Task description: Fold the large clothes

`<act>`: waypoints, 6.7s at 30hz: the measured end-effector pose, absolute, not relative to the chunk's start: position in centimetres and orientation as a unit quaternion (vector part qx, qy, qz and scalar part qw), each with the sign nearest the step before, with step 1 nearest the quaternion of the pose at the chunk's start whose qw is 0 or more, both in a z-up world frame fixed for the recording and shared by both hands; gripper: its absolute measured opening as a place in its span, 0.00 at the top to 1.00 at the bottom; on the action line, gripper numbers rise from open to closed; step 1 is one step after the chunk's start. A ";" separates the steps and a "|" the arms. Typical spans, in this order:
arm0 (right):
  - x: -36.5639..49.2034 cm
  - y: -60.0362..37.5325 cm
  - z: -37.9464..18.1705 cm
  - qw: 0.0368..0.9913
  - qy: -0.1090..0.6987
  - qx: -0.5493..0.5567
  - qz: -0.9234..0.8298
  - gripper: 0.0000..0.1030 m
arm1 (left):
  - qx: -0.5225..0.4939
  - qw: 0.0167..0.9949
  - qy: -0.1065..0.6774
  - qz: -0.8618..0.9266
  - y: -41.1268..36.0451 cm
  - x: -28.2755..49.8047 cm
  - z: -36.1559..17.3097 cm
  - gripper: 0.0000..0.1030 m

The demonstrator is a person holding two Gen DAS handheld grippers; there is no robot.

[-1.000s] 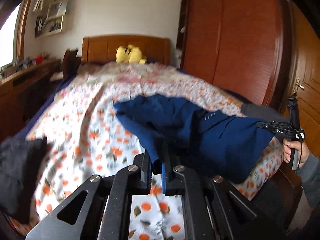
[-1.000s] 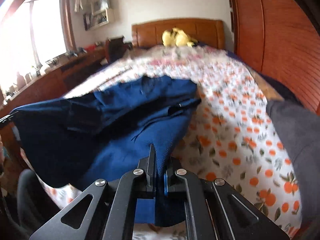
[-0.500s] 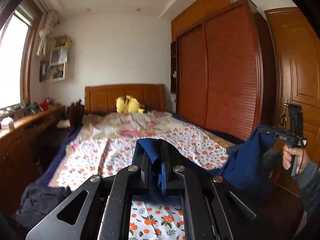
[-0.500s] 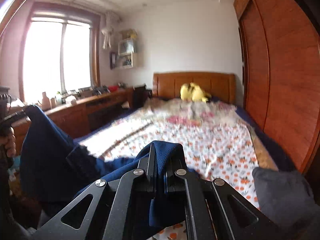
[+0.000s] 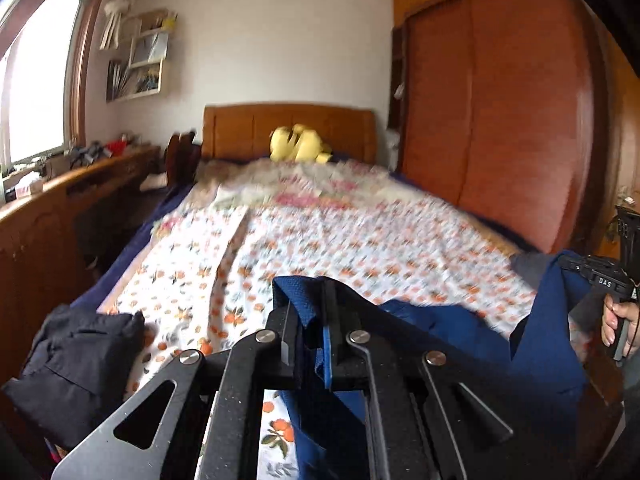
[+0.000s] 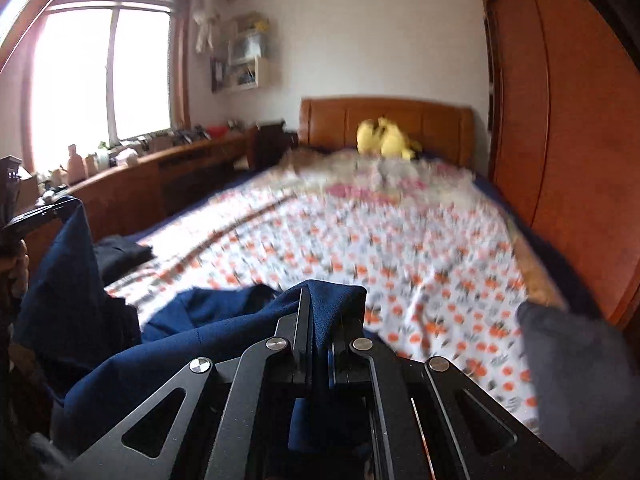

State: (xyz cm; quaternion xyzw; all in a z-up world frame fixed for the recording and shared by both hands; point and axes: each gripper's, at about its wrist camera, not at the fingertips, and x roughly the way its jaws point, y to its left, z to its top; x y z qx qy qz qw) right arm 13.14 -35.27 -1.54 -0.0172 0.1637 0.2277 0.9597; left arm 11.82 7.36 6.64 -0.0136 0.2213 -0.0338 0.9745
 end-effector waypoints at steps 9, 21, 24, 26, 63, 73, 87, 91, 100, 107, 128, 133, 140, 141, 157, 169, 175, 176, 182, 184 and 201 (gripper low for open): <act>25.6 -31.3 -4.8 0.958 0.221 0.025 0.180 0.96 | -0.017 0.967 0.250 -0.042 6.6 18.5 3.0 0.93; 27.8 -27.6 -6.9 0.945 0.301 -0.008 0.129 0.94 | -0.020 0.978 0.202 -0.049 6.9 20.0 -0.4 0.92; 27.3 -27.2 -6.5 0.945 0.302 -0.025 0.121 0.92 | -0.027 0.976 0.207 -0.053 7.7 20.1 -1.1 0.91; 26.4 -26.6 -5.8 0.947 0.298 -0.033 0.114 0.90 | -0.032 0.974 0.214 -0.062 8.1 20.2 -1.4 0.90; 17.3 -19.6 -5.1 0.894 0.350 -0.176 0.219 0.57 | -0.025 0.954 0.278 -0.112 6.8 18.4 -6.6 0.21; 25.5 -17.6 -1.4 0.889 0.334 -0.260 0.175 0.95 | -0.023 0.953 0.281 -0.111 6.8 18.5 -6.8 0.21; 35.4 -10.5 -0.4 0.892 0.306 -0.301 0.143 0.92 | -0.027 0.953 0.281 -0.107 8.1 18.6 -6.9 0.21; 36.1 -10.2 0.1 0.899 0.304 -0.287 0.130 0.85 | -0.027 0.954 0.280 -0.108 8.1 18.6 -6.9 0.21; 33.4 -9.8 0.3 0.897 0.325 -0.203 0.220 0.62 | -0.021 0.954 0.281 -0.102 8.3 18.6 -6.9 0.21; 32.0 -6.1 -3.1 0.858 0.372 -0.178 0.307 0.61 | -0.024 0.954 0.286 -0.092 9.2 18.7 -7.1 0.21; 32.4 -2.2 -1.1 0.877 0.315 -0.177 0.319 0.97 | -0.029 0.955 0.281 -0.091 9.9 18.4 -6.8 0.21; 33.1 -1.6 -2.5 0.869 0.345 -0.173 0.309 0.97 | -0.024 0.954 0.281 -0.099 9.1 18.5 -6.6 0.21; 34.2 -8.0 0.1 0.889 0.349 -0.146 0.257 0.75 | -0.020 0.952 0.278 -0.124 7.5 18.3 -6.1 0.21; 34.0 -9.3 0.6 0.894 0.346 -0.148 0.243 0.72 | -0.021 0.952 0.277 -0.131 7.2 18.3 -5.9 0.21; 40.7 -25.9 -8.2 0.883 0.457 -0.054 0.097 0.70 | 0.005 0.933 0.302 -0.195 0.5 19.9 -6.9 0.21; 38.3 -28.1 -1.9 0.937 0.320 -0.058 0.128 0.97 | 0.013 0.918 0.348 -0.190 -0.4 21.3 -9.9 0.21; 40.6 -31.6 -5.9 0.923 0.381 -0.043 0.027 0.97 | 0.011 0.915 0.358 -0.188 -0.2 21.5 -10.4 0.21; 40.6 -31.2 -6.5 0.921 0.386 -0.051 0.026 0.97 | 0.008 0.915 0.359 -0.186 -0.2 21.6 -10.4 0.21; 40.4 -29.5 -6.4 0.918 0.388 -0.079 0.017 0.92 | 0.010 0.915 0.358 -0.185 -0.3 21.4 -10.4 0.21; 39.0 -28.8 -4.9 0.923 0.375 -0.084 0.025 0.86 | 0.012 0.915 0.358 -0.185 -0.2 21.5 -10.4 0.21; 20.6 -27.4 -6.2 0.910 0.369 -0.119 0.150 0.61 | 0.019 0.916 0.358 -0.181 -0.5 21.5 -10.5 0.21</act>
